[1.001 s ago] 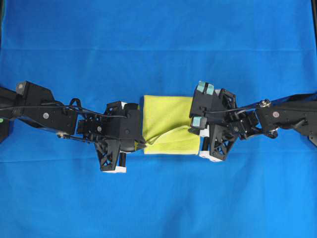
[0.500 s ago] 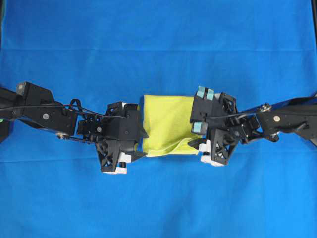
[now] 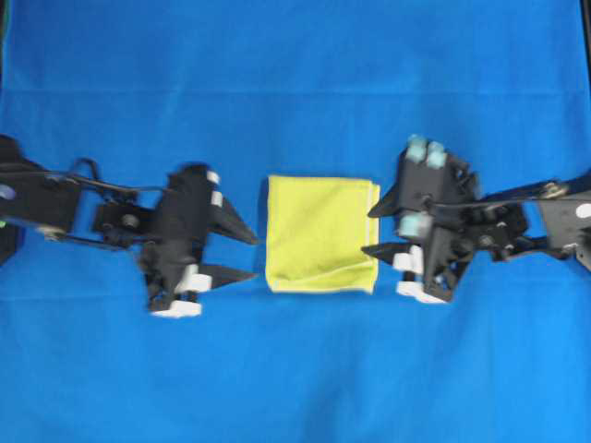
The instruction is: Fold the yellow towel.
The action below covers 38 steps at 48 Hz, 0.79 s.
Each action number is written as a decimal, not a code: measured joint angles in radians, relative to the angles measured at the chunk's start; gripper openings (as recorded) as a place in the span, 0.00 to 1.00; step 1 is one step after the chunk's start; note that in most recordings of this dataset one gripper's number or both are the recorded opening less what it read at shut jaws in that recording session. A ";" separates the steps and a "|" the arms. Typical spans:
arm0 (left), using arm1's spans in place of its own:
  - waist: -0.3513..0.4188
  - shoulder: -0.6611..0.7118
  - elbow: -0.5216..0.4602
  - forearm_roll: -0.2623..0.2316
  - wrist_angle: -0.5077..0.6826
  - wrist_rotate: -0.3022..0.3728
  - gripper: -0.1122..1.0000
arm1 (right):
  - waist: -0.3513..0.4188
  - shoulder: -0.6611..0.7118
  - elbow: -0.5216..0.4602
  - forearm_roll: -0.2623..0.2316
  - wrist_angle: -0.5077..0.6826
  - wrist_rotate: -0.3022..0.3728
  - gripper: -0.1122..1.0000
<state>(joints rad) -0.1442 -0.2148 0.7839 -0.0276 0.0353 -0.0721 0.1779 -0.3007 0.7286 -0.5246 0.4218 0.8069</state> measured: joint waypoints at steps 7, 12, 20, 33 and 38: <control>0.000 -0.166 0.067 0.000 0.002 0.005 0.56 | -0.002 -0.115 0.005 -0.081 0.009 0.000 0.64; 0.000 -0.285 0.121 0.000 0.000 0.026 0.56 | -0.005 -0.201 0.029 -0.127 0.009 0.002 0.64; 0.011 -0.488 0.219 0.000 -0.011 0.078 0.56 | -0.025 -0.345 0.094 -0.183 0.011 0.003 0.64; 0.058 -0.744 0.383 0.002 -0.012 0.104 0.56 | -0.061 -0.586 0.261 -0.229 -0.020 0.008 0.64; 0.086 -0.839 0.462 0.002 -0.017 0.104 0.56 | -0.103 -0.680 0.362 -0.230 -0.089 0.008 0.64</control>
<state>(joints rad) -0.0583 -1.0538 1.2456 -0.0261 0.0184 0.0322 0.0752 -0.9802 1.0907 -0.7547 0.3329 0.8145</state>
